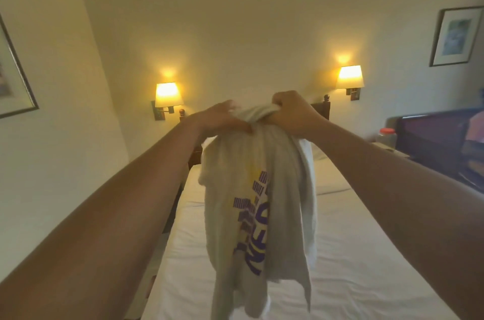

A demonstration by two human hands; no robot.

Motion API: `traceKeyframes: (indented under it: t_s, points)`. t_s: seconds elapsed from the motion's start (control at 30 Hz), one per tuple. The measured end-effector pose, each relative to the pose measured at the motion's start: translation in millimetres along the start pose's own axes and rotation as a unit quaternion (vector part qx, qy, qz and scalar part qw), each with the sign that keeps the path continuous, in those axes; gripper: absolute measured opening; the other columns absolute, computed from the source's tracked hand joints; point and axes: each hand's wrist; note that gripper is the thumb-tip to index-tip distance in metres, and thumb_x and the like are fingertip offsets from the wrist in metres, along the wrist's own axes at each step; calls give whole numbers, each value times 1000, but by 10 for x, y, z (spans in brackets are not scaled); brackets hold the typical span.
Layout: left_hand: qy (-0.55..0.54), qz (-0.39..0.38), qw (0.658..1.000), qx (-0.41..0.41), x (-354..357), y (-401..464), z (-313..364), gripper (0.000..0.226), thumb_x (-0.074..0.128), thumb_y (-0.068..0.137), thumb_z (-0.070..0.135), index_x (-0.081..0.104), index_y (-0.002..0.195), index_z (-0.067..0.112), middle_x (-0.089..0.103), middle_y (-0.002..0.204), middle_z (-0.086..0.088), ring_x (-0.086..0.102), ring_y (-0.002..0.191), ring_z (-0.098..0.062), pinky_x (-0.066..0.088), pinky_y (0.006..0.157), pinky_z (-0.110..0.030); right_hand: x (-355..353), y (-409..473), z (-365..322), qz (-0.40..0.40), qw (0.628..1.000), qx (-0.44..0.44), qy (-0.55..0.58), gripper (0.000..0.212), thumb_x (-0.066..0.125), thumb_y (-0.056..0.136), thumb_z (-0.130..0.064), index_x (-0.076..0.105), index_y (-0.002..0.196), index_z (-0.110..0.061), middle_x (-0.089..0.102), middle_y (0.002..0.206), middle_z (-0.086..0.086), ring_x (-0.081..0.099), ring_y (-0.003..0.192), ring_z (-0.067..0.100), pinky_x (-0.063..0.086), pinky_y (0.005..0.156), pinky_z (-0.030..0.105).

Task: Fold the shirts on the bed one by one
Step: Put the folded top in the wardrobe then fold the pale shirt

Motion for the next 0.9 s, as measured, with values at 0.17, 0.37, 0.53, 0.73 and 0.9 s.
traceKeyframes:
  t_s: [0.17, 0.37, 0.53, 0.73, 0.9]
  points:
    - [11, 6, 1000, 25, 121, 26, -24, 32, 79, 82, 30, 75, 106, 11, 72, 110, -16, 68, 101, -29, 57, 91, -45, 4, 9, -47, -34, 989, -38, -139, 34, 79, 76, -42, 55, 70, -19, 56, 71, -5, 51, 67, 14, 42, 62, 34]
    - [160, 127, 977, 61, 148, 141, -20, 9, 68, 89, 14, 63, 90, 7, 61, 89, -5, 54, 80, -19, 43, 68, -30, -80, -85, 96, -174, 972, 80, -137, 30, 74, 85, -26, 62, 76, -1, 49, 66, 2, 41, 59, 15, 32, 48, 17]
    - [87, 199, 975, 54, 97, 220, -90, 26, 60, 88, 16, 42, 70, 18, 48, 74, -4, 42, 73, -26, 36, 68, -36, -102, -119, -260, -272, 884, 151, 348, 16, 60, 93, -20, 69, 100, -8, 69, 89, 11, 63, 74, 25, 51, 62, 28]
    - [-51, 217, 973, 55, -14, 139, 58, 36, 51, 94, 9, 32, 68, 24, 30, 70, 0, 24, 67, -15, 23, 56, -29, 152, -300, -34, -209, 894, 145, 369, 23, 55, 92, 6, 70, 109, 2, 72, 99, 20, 73, 75, 31, 60, 60, 35]
    - [-141, 184, 972, 43, -97, 64, 97, 35, 43, 94, 3, 34, 67, 24, 35, 69, 0, 29, 62, -15, 27, 42, -13, 514, -316, 320, 6, 981, 134, 143, 34, 80, 81, -15, 60, 108, -16, 63, 103, 1, 64, 84, 19, 58, 68, 38]
Point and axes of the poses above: each hand's wrist, its own y-axis towards the middle knuckle, its own x-axis out of the palm, z = x × y
